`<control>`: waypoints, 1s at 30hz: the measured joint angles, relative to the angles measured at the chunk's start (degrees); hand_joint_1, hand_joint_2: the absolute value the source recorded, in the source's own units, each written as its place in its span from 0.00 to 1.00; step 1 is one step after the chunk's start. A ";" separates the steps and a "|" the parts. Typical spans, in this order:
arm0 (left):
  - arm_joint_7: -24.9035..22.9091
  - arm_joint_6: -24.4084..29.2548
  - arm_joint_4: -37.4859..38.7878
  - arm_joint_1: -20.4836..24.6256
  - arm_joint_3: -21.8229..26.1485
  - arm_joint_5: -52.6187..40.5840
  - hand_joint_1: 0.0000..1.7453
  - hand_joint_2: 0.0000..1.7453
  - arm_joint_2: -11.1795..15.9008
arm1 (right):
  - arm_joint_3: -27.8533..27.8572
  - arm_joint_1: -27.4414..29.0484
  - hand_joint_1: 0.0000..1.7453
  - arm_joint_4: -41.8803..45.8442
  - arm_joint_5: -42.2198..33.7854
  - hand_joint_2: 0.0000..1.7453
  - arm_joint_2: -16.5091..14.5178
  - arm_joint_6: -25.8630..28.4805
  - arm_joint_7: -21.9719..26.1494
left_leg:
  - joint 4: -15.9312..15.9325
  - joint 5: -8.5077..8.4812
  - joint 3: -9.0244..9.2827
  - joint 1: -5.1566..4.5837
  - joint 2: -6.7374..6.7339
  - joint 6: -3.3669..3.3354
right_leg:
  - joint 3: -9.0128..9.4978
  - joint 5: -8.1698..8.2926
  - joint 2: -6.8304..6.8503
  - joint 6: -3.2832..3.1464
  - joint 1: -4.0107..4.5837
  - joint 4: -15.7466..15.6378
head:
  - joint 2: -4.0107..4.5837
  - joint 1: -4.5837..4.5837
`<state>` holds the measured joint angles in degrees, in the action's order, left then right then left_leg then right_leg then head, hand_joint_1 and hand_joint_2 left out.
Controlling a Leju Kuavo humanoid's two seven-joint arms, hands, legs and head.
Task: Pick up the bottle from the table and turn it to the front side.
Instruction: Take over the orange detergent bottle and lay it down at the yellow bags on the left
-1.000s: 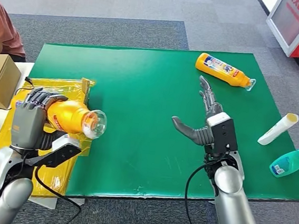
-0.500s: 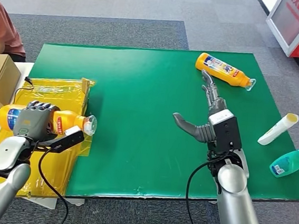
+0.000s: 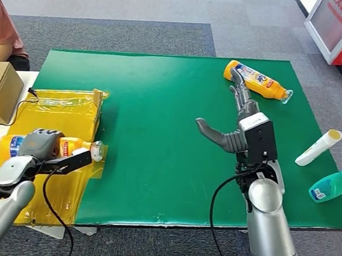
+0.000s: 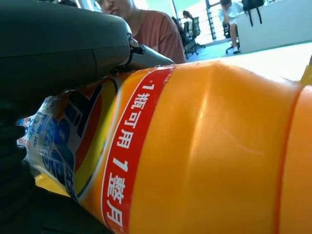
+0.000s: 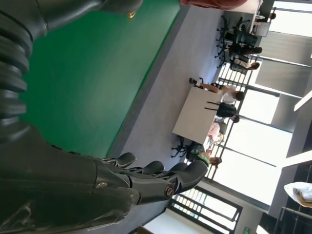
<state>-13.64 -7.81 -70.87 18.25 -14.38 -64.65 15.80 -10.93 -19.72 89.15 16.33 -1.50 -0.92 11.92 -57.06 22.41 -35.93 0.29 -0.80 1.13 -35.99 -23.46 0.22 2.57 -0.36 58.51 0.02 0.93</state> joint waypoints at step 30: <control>3.48 0.48 6.92 3.99 -1.99 6.16 1.00 1.00 -3.19 | -0.90 -1.08 0.00 -3.74 -0.37 1.00 -1.36 -0.84 1.87 | 0.00 -0.05 0.00 0.00 0.01 -0.01 | 0.01 0.06 0.01 0.00 0.00 0.00 | 0.00 0.01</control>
<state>-10.16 -7.34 -63.95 22.24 -16.37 -58.49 12.61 -11.84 -20.80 85.41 15.96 -2.85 -1.76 13.80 -57.06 22.36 -35.93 0.29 -0.80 1.13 -35.97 -23.40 0.23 2.57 -0.36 58.52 0.02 0.93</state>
